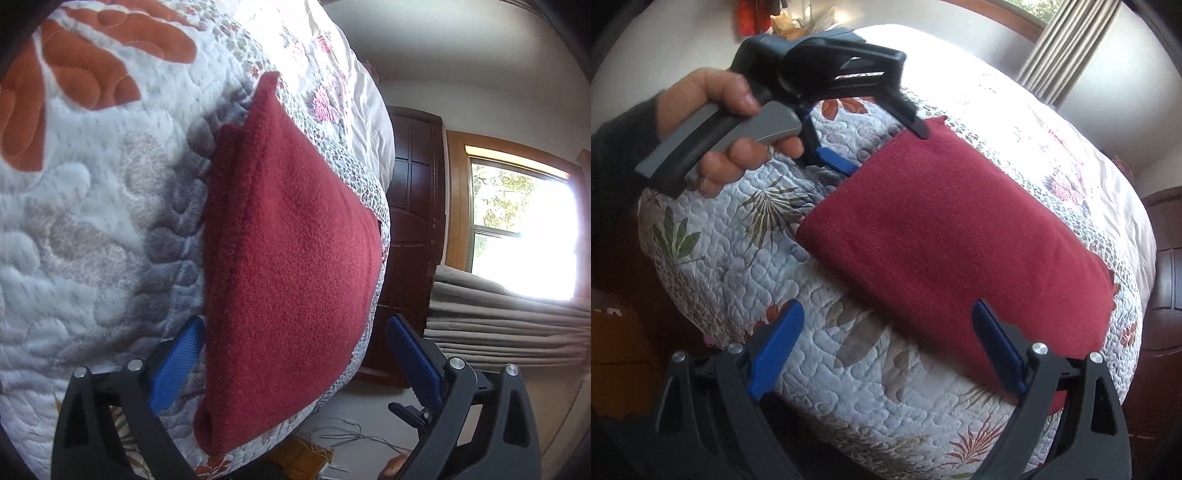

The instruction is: Fold small clothes

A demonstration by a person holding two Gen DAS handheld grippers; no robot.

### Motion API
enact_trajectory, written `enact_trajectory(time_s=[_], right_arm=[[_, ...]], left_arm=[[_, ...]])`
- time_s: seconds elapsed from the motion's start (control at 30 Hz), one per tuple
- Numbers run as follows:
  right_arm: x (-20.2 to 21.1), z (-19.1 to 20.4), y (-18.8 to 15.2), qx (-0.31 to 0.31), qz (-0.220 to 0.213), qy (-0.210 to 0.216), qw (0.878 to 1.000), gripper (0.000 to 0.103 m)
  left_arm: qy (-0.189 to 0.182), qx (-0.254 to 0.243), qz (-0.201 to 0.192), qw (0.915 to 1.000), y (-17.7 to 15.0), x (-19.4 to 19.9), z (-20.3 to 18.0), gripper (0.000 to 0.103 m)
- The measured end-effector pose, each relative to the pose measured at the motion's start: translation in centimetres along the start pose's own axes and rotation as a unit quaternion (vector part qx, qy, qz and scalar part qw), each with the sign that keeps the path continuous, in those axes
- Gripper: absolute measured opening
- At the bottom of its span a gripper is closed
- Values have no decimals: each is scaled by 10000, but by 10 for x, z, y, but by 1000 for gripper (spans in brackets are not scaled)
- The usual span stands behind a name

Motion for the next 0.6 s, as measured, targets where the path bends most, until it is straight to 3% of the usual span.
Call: enact_trajectory(time_s=[0.2, 0.33, 0.47, 0.6], right_arm=[[-28, 23, 12, 360, 75, 24, 9993, 92], [-41, 40, 10, 878, -71, -478, 9950, 92], [-57, 68, -11, 1864, -375, -1401, 9717, 91], [-78, 86, -29, 2475, -457, -1801, 9509, 90]], left_arm=[[-247, -22, 215, 9995, 21, -17, 6, 99], [-420, 69, 288, 9987, 31, -23, 15, 99], [-747, 219, 245, 9967, 39, -20, 21, 99], [-877, 220, 230, 9956, 39, -22, 24, 99]])
Point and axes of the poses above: each gripper's, at about its wrist camera, not at the fingertips, and x roughly against the way its jaws point, z to its left, y to its top, the point moved 1 cm from there along -x, roughly the way its jaws point, and after that the axes turned 9 degrees about -x, right-handed, at the moved point
